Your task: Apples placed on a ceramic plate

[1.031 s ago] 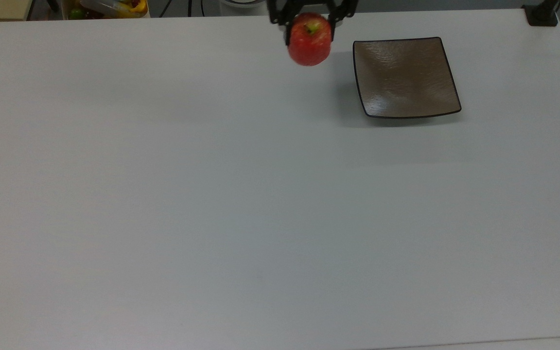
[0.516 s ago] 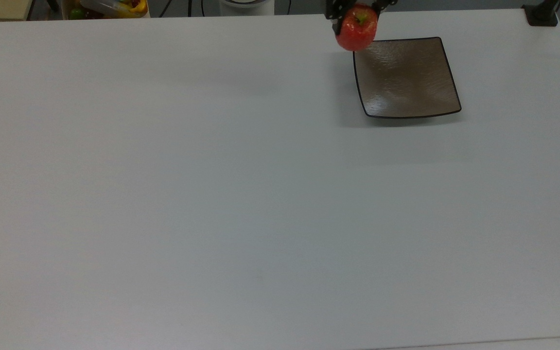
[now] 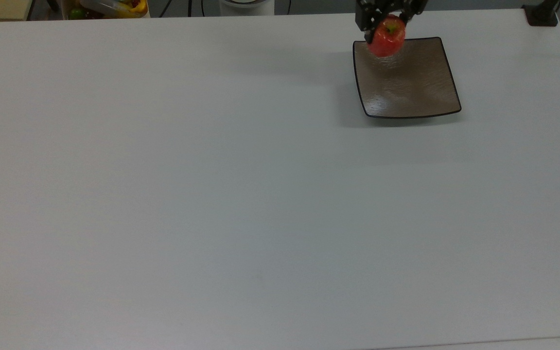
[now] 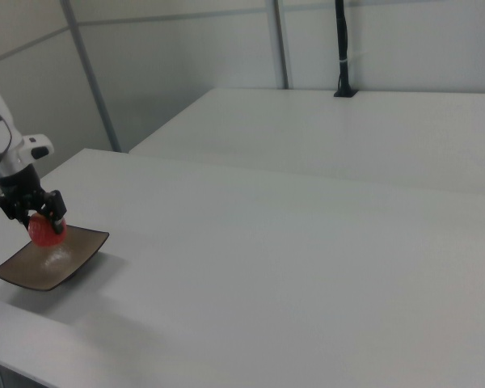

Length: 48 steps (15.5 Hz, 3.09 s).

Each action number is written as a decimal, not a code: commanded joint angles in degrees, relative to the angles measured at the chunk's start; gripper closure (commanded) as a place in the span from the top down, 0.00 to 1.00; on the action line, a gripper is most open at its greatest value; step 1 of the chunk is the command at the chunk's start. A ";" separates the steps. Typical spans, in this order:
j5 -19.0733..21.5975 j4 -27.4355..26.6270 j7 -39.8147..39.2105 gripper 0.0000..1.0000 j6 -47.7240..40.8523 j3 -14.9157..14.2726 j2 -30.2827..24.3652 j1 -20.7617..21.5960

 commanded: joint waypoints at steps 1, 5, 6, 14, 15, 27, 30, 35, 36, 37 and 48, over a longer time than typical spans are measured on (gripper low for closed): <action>0.83 -4.23 2.64 0.03 10.39 1.69 2.18 0.24; 0.48 -3.97 3.60 0.04 17.69 2.40 8.07 1.37; 0.04 -3.97 3.95 0.05 19.01 2.40 9.13 1.90; -0.49 -3.44 3.96 0.95 21.05 2.40 11.87 1.82; -0.57 -3.44 3.96 1.00 20.61 2.40 11.60 1.82; -0.22 10.15 5.88 1.00 -5.02 1.79 3.43 -6.08; 0.22 19.12 5.80 1.00 -16.02 -2.24 2.99 -7.59; 0.65 24.85 5.63 1.00 -23.51 -13.57 1.06 -7.15; 0.83 25.29 5.63 1.00 -23.60 -15.25 0.71 -7.06; 0.83 25.30 5.37 1.00 -23.61 -16.57 0.53 -7.06; 1.36 23.63 -16.44 1.00 -22.73 -20.63 0.70 -8.29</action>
